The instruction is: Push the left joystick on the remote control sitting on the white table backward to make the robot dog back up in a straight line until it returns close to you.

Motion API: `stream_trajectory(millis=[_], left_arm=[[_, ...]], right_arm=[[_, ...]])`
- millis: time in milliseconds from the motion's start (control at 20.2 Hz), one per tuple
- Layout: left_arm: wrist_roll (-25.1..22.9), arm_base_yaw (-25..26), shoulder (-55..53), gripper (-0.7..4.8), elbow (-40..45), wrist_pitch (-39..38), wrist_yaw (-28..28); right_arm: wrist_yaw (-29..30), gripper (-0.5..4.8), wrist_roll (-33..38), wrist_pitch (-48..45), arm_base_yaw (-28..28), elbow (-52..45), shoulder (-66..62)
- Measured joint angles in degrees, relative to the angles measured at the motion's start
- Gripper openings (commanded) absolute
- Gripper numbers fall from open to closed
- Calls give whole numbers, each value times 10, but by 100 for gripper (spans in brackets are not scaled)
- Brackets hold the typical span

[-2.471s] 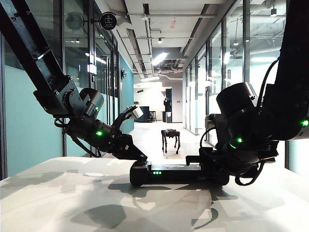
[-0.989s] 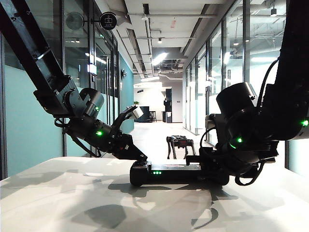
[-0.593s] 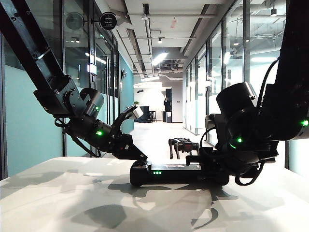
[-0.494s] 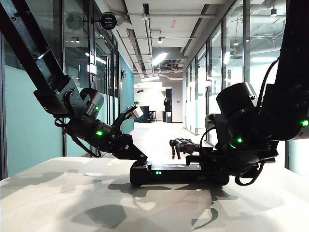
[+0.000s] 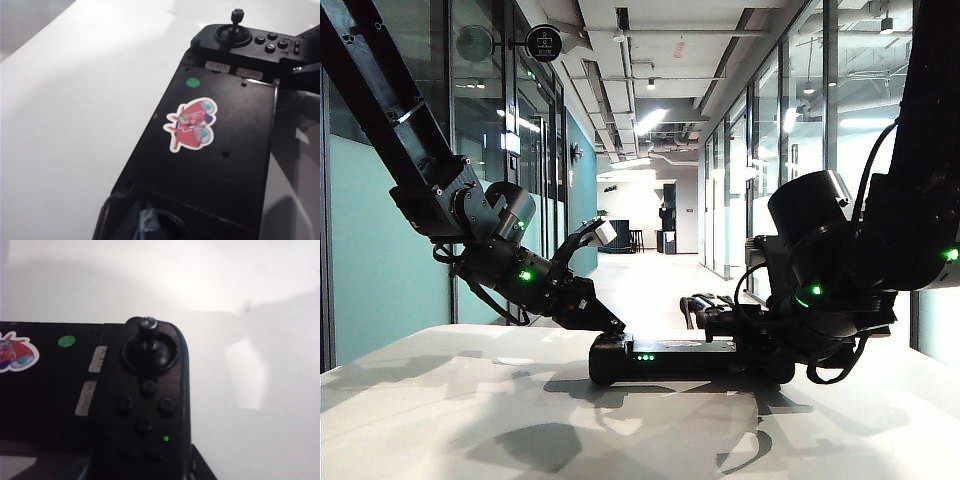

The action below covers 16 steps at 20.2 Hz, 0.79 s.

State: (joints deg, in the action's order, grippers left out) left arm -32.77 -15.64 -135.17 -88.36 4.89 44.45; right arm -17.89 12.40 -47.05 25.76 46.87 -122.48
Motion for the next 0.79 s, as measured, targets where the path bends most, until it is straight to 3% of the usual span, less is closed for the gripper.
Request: stream_trajectory(millis=[395,643,741,791], left_arm=[[0,0,0,-6,0,0,0],[5,-2,0,-6,-2,2,-31],[22,-2,1,-6,-2,10,-50],[55,-2,1,-6,-2,28,-71]], right_arm=[[0,198,0,0,0,0,0],[-2,198,1,-1,0,1,0],[-4,198,2,-1,0,2,0],[-6,198,5,0,0,2,0]])
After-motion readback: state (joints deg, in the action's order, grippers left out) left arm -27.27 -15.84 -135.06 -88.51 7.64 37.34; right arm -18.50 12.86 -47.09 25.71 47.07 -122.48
